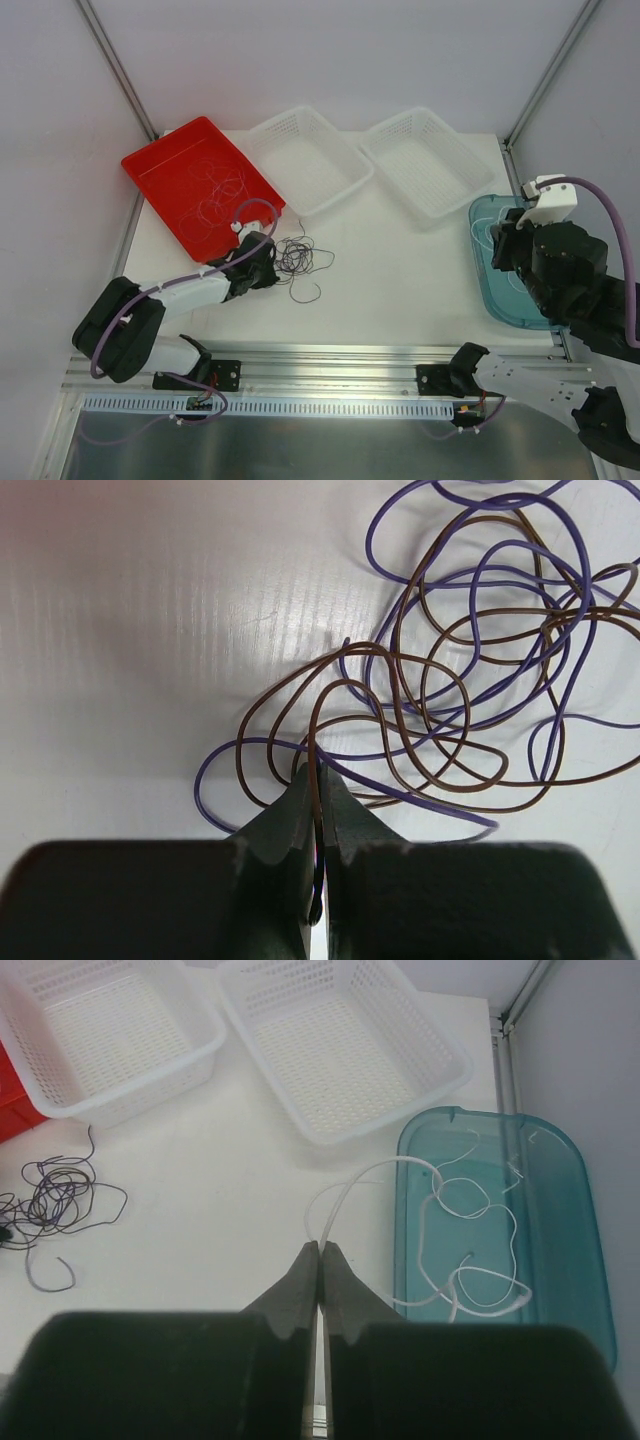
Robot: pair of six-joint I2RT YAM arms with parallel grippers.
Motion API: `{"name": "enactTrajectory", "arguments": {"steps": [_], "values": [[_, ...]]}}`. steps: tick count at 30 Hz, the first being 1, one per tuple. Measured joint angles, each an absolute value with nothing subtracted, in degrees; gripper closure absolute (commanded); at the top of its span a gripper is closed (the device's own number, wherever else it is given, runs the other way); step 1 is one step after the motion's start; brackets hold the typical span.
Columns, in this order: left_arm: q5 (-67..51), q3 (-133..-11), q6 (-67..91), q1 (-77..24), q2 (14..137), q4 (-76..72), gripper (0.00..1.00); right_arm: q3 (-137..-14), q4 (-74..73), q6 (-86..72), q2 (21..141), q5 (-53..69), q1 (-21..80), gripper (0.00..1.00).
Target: Untangle the cables
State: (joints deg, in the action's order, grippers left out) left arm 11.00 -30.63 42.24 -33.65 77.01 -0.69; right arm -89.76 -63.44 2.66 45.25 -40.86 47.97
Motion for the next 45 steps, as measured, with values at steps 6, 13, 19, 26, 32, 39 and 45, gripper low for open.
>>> {"name": "enactTrajectory", "arguments": {"steps": [6,13,19,26,32,39,45], "values": [[8.95,-30.24,42.3,-33.65,75.37,1.28,0.94,-88.99,-61.87,4.03,46.3,-43.9,46.3,0.99],[3.9,-29.56,41.32,-33.65,70.74,2.74,0.88,-85.76,-56.31,6.0,50.87,-41.58,31.79,0.99],[0.01,-28.01,40.84,-33.65,68.55,3.44,0.85,-83.85,-53.34,5.76,53.04,-35.77,16.36,0.99],[-3.62,-26.39,40.42,-33.65,65.58,3.95,0.82,-80.4,-48.16,4.38,53.74,-31.09,2.57,0.99],[-6.07,-26.26,40.27,-33.65,64.07,4.01,0.79,-71.11,-42.06,-0.91,58.94,-25.02,-11.55,0.96],[-7.33,-25.36,40.27,-33.65,62.52,4.21,0.75,-66.72,-40.97,-7.66,66.63,-20.64,-18.7,0.27],[-8.45,-25.36,40.27,-33.65,62.48,4.21,0.7,-63.88,-40.56,-9.21,64.36,-14.94,-17.85,0.16]]}}
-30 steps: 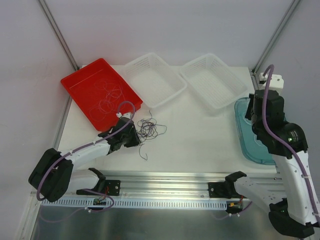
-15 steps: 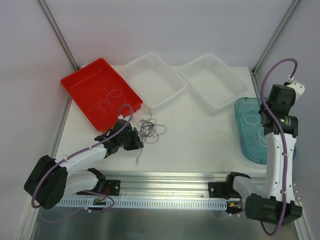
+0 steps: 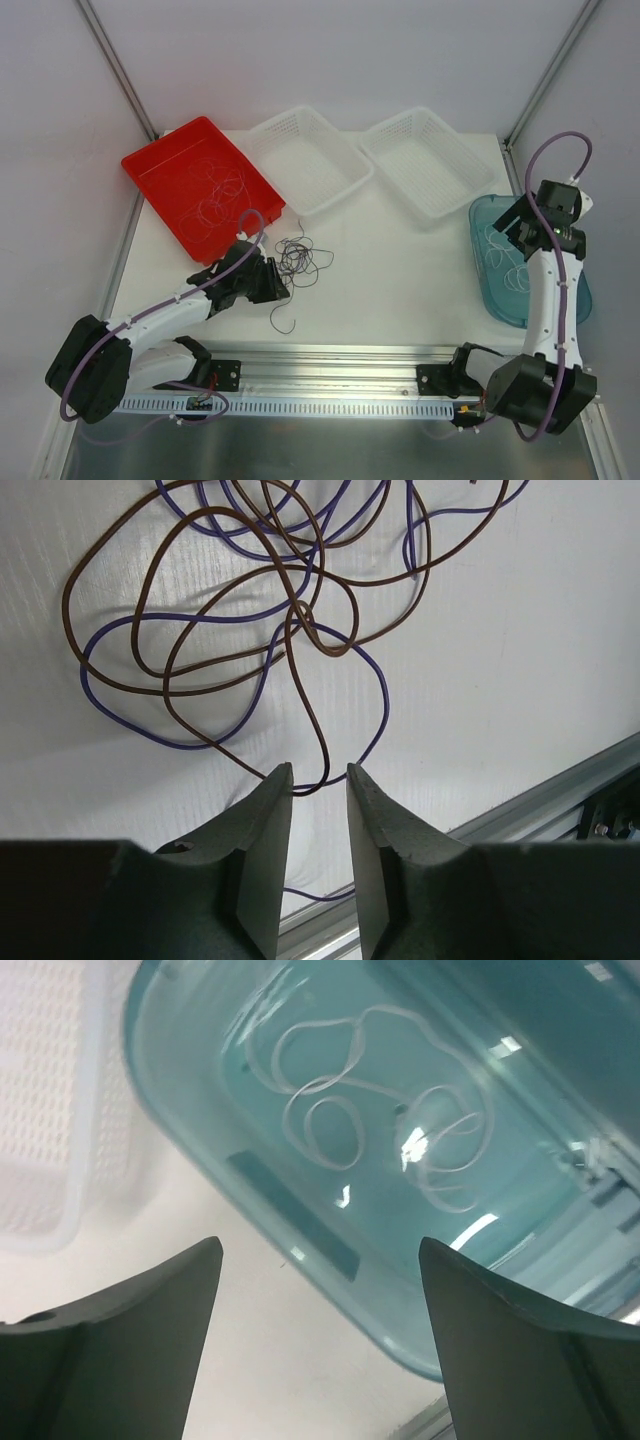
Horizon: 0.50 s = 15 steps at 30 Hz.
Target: Untangle the cables
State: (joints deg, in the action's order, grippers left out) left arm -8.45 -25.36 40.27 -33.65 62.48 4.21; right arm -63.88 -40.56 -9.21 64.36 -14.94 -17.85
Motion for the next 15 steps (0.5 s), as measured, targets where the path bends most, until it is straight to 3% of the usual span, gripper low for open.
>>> {"name": "enactTrajectory", "arguments": {"steps": [10,15], "values": [[-9.85,-25.36,40.32,-33.65,62.3,4.32,0.46,-55.13,-35.44,-6.59,54.22,4.95,3.42,0.15],[-10.15,-25.39,41.1,-33.87,61.08,4.56,0.42,-47.13,-28.14,-7.62,52.9,9.54,19.46,0.15]]}}
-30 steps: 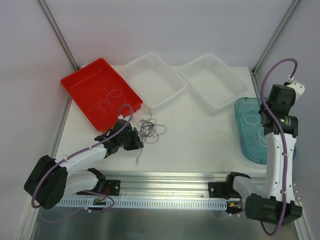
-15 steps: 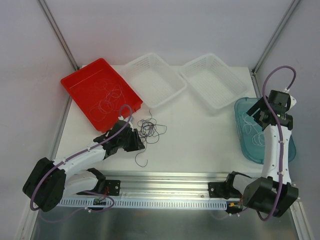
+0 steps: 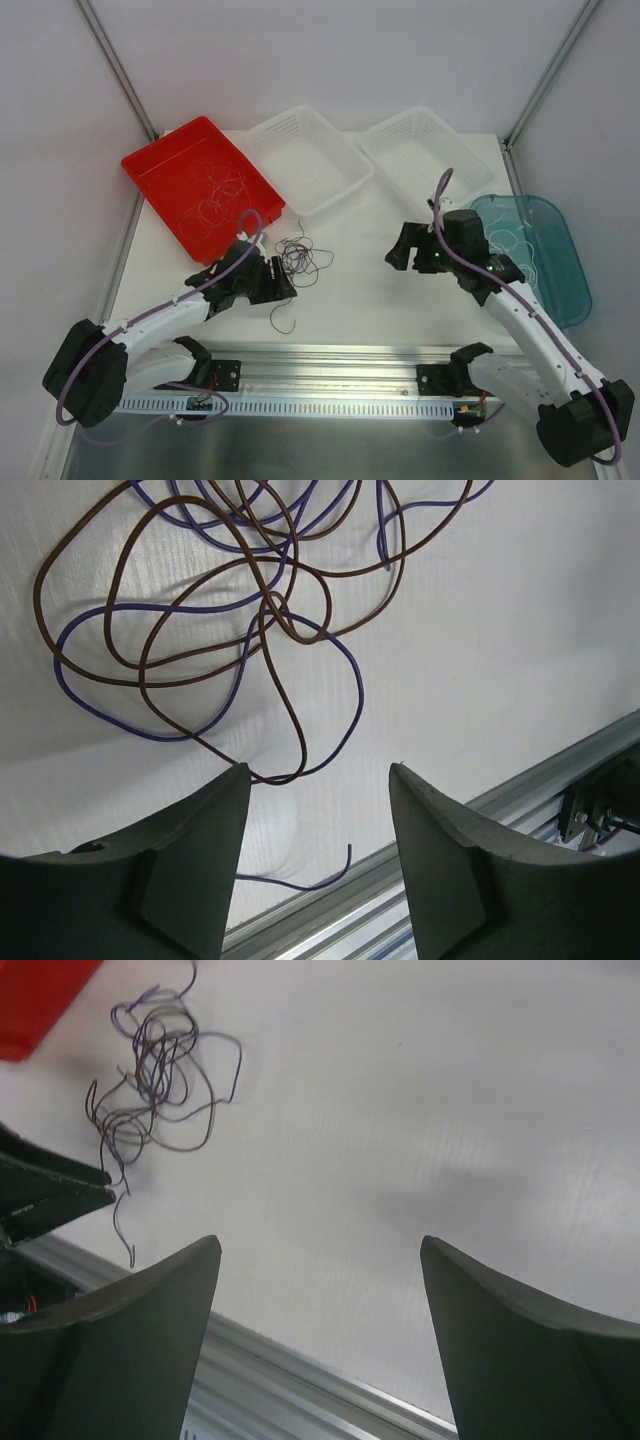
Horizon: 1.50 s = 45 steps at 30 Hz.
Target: Untangle the cables
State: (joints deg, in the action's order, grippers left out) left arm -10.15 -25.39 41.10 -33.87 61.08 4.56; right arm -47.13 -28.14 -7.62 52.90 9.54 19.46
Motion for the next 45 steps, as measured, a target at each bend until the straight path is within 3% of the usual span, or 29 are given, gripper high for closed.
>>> {"name": "enactTrajectory", "arguments": {"steps": [8,18,21,24,25,29,45], "values": [[-3.97,-28.18,46.48,-42.11,63.35,5.06,0.49,-40.97,-17.76,-10.52,57.28,9.63,33.3,0.14],[8.97,-31.03,50.63,-45.8,69.19,5.13,0.54,-38.15,-12.16,-12.88,57.78,8.21,35.53,0.14],[11.03,-32.47,50.35,-45.82,71.9,5.21,0.62,-37.06,-12.03,-13.06,57.67,7.94,35.81,0.14],[11.68,-34.35,49.67,-46.41,74.37,5.21,0.77,-36.47,-11.57,-13.13,57.69,7.9,36.01,0.14],[11.81,-34.83,49.34,-46.81,74.91,5.15,0.86,-36.38,-10.98,-13.15,57.84,7.9,36.05,0.14],[11.92,-35.94,47.83,-48.07,75.31,5.34,0.99,-36.71,-7.49,-13.28,61.65,7.97,36.86,0.15],[3.95,-40.56,34.48,-49.56,54.04,16.84,1.0,-62.57,0.1,-13.28,97.78,8.19,45.1,0.22]]}}
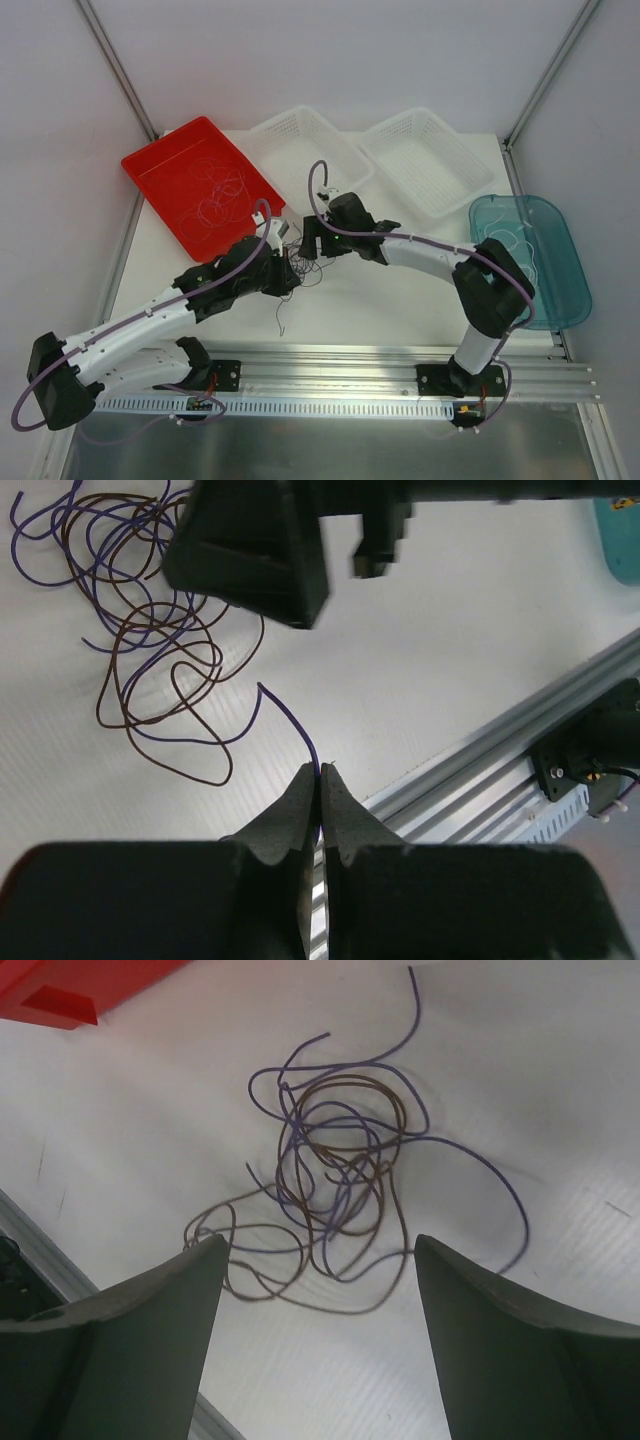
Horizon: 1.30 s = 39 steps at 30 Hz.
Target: Untangle the cables
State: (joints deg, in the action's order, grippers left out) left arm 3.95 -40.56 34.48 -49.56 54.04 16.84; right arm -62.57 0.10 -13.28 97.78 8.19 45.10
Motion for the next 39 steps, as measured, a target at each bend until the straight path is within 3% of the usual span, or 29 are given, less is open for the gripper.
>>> {"name": "enactTrajectory", "arguments": {"steps": [7,16,25,31,39], "values": [[1.54,-46.68,30.72,-49.56,50.5,24.47,1.0,-68.23,-0.43,-13.47,107.98,4.62,48.38,0.57],[5.93,-63.48,24.67,-49.56,48.34,34.87,1.0,-62.04,-3.31,-14.55,105.51,-5.32,47.37,0.94],[21.39,-78.22,22.35,-45.28,50.11,46.68,1.0,-47.24,-12.62,-14.68,89.54,-12.91,34.68,0.96],[23.33,-79.2,21.63,-36.91,50.3,50.35,1.0,-42.83,-19.09,-13.1,78.48,-14.35,24.73,0.95],[25.21,-82.04,20.05,-35.09,51.05,52.56,1.0,-42.68,-23.75,-11.18,72.82,-14.09,20.6,0.89]]}}
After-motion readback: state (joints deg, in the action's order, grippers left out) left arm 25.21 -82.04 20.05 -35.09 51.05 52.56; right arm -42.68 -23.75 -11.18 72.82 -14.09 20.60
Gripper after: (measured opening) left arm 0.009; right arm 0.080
